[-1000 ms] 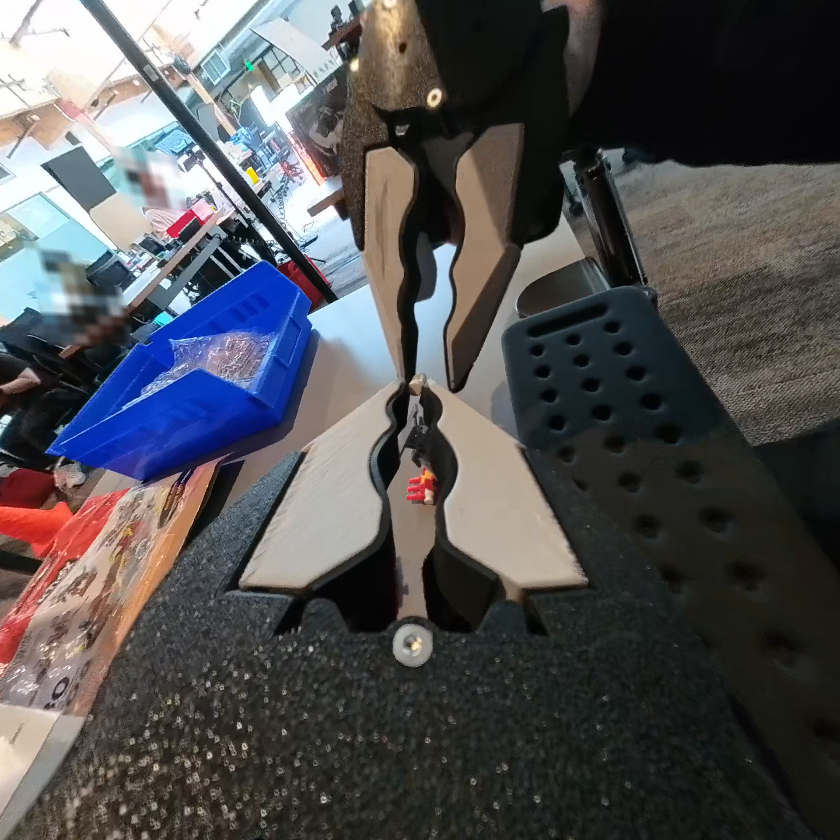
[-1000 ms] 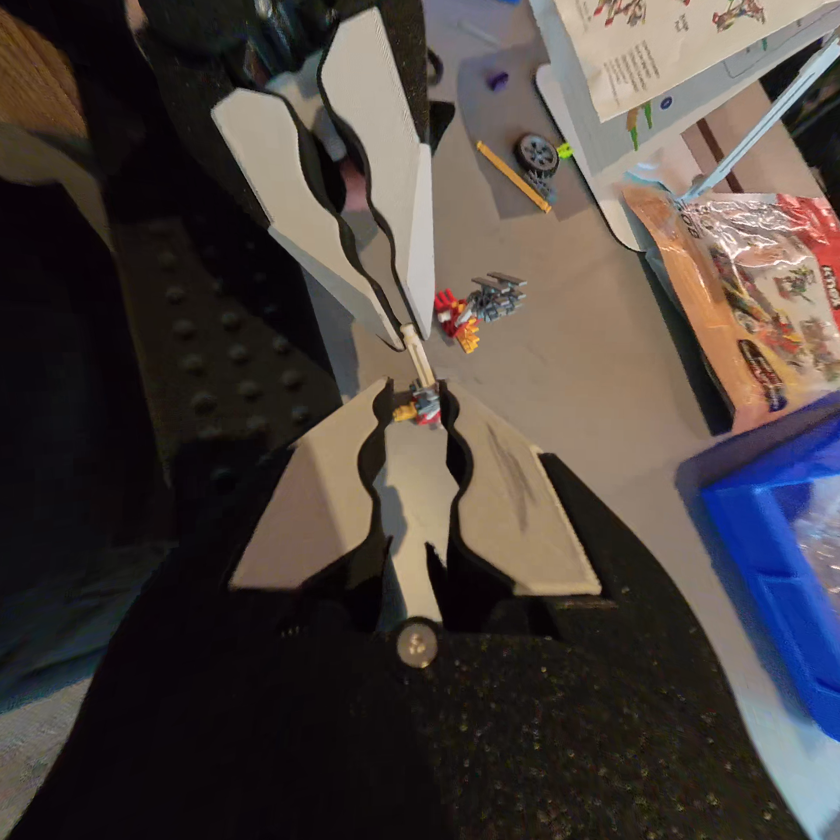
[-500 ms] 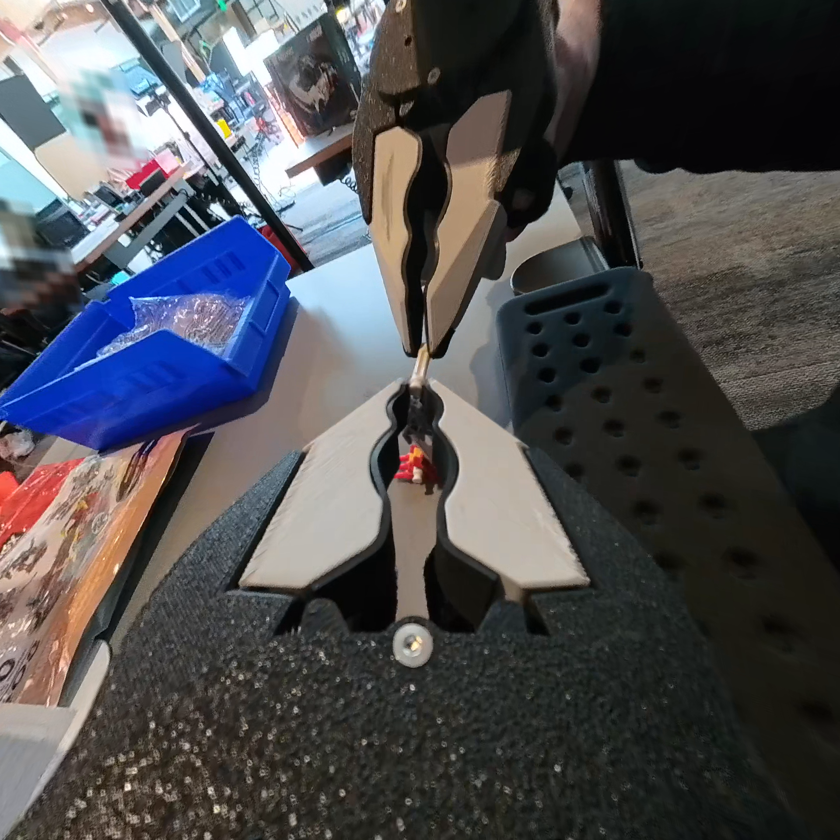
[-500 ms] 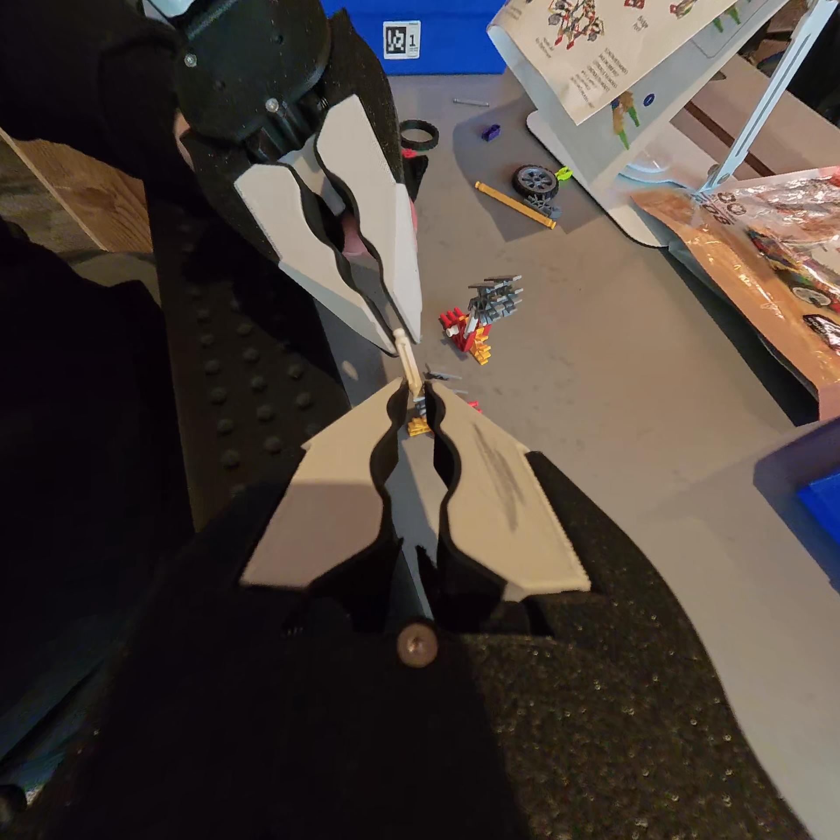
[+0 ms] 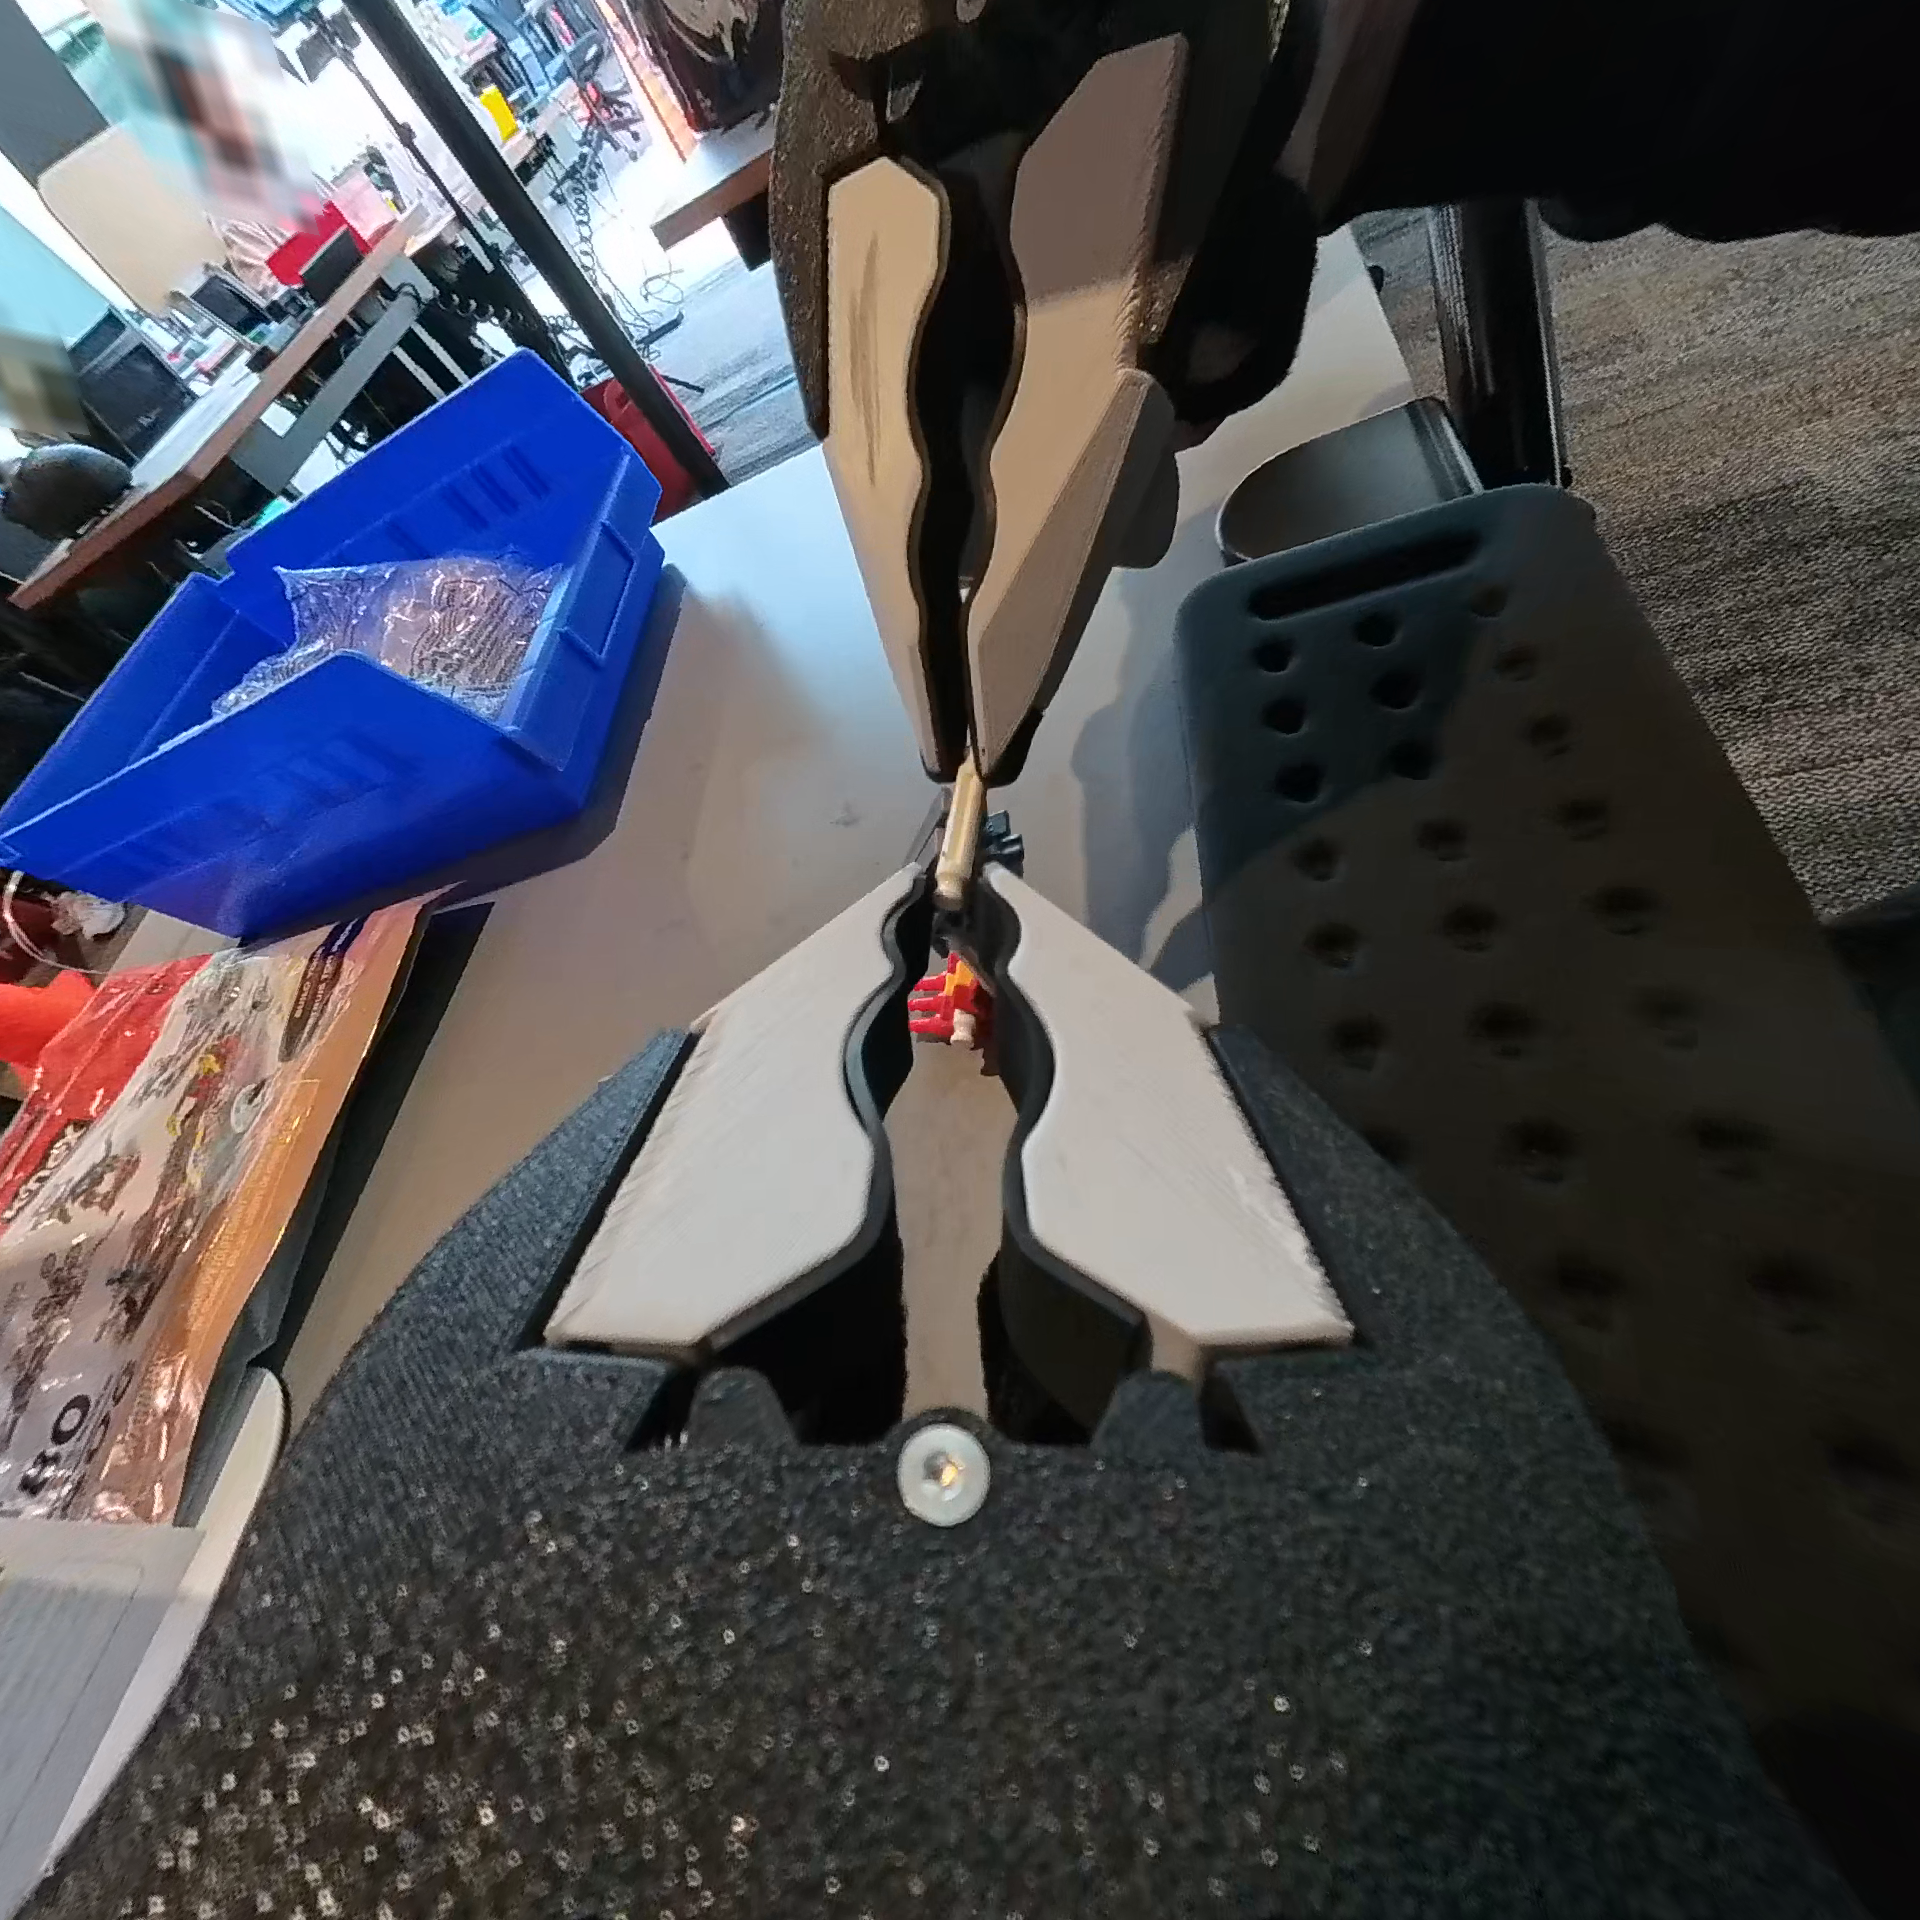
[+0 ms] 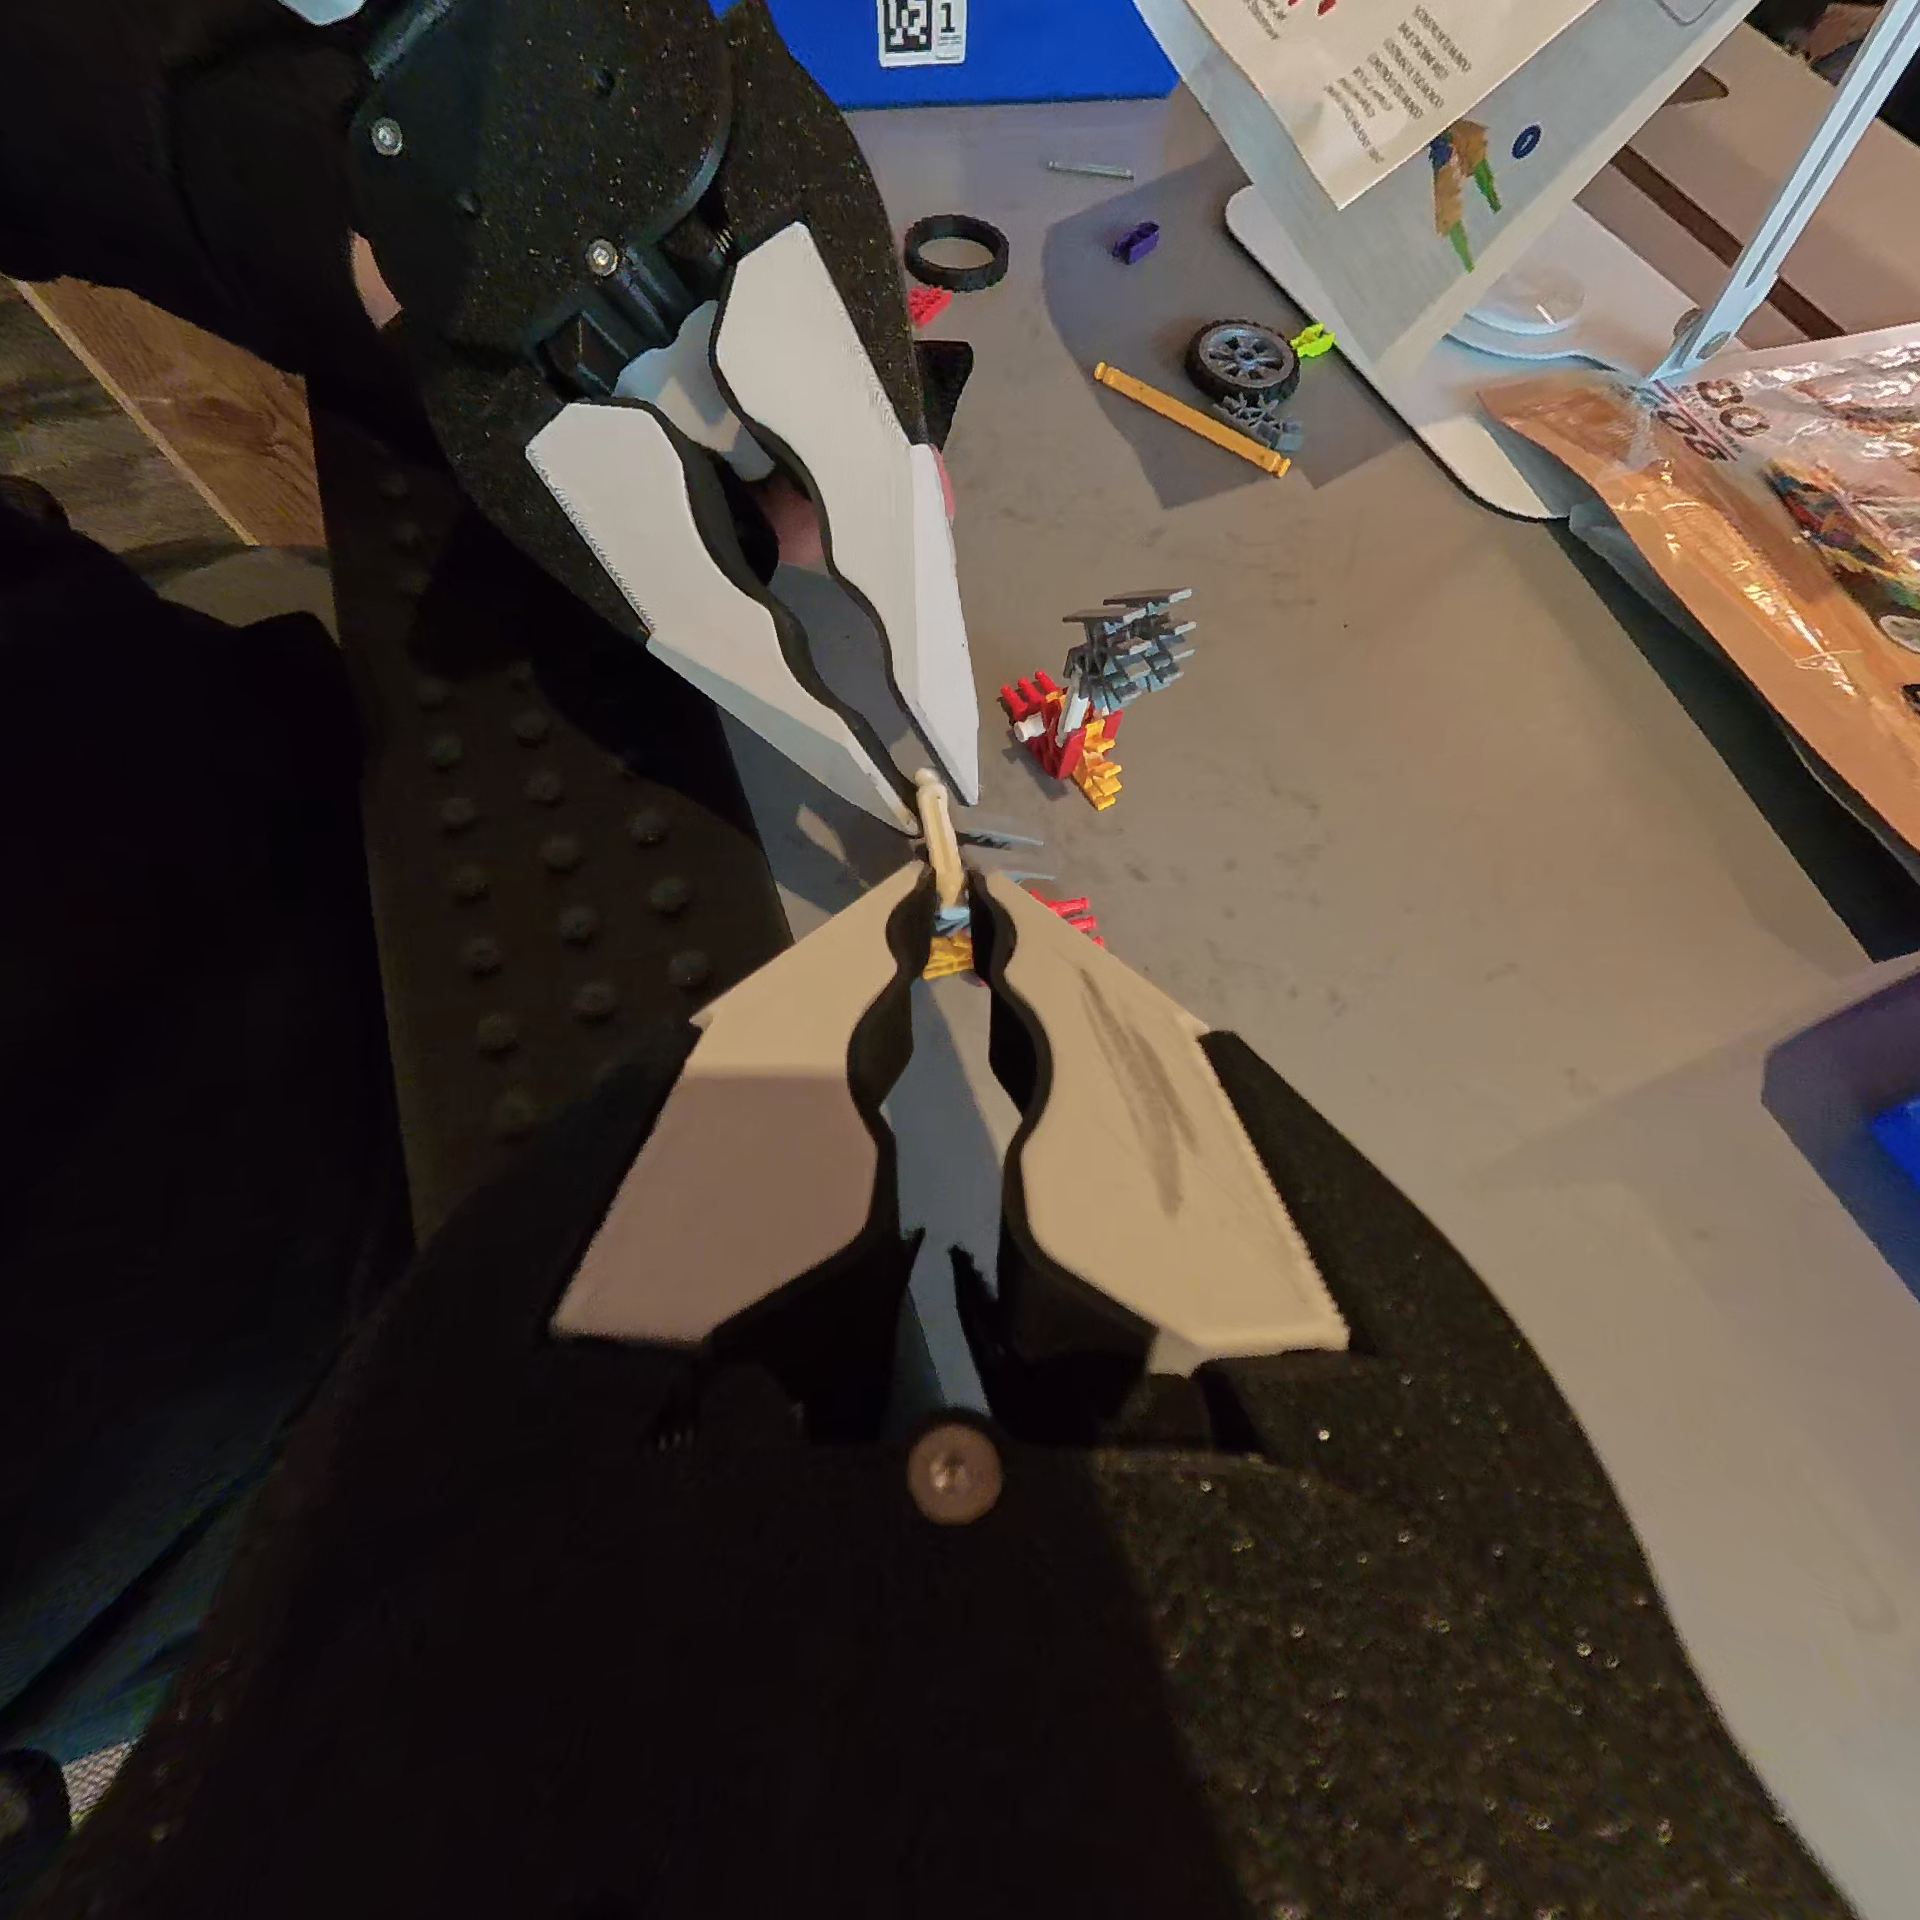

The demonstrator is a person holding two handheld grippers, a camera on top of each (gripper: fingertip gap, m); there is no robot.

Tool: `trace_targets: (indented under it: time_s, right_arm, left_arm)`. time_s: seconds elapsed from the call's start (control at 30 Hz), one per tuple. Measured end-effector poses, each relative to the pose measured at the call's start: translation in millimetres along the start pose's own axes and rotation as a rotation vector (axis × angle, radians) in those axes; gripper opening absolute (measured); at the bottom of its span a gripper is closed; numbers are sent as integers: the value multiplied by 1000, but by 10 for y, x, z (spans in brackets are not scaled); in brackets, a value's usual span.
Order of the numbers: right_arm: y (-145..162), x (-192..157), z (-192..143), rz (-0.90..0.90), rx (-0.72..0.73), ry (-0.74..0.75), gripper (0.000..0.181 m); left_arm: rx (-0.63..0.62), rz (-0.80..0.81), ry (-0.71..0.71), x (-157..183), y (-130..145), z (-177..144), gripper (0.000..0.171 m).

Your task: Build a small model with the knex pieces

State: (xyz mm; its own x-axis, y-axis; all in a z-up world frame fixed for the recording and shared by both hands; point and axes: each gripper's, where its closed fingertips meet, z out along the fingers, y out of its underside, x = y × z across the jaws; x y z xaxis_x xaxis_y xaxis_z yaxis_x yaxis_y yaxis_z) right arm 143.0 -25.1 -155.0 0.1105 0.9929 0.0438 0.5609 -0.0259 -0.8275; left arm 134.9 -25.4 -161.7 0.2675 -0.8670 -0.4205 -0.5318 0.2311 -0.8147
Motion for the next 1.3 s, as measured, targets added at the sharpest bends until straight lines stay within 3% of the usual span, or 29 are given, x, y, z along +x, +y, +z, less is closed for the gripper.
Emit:
trace_targets:
  time_s: [0.77,1.1,1.23,1.3]
  right_arm:
    - [5,96,50,42,19,-39,7]
    - [11,109,64,44,24,-39,7]
    - [-4,109,66,28,14,-36,6]
    - [-6,119,64,20,7,-33,5]
  left_arm:
    - [-30,-54,-33,-75,48,19,15]
    - [-35,-57,-52,-114,62,16,5]
    - [-21,-70,-56,-129,36,3,13]
    - [-16,-84,-56,-138,33,0,25]
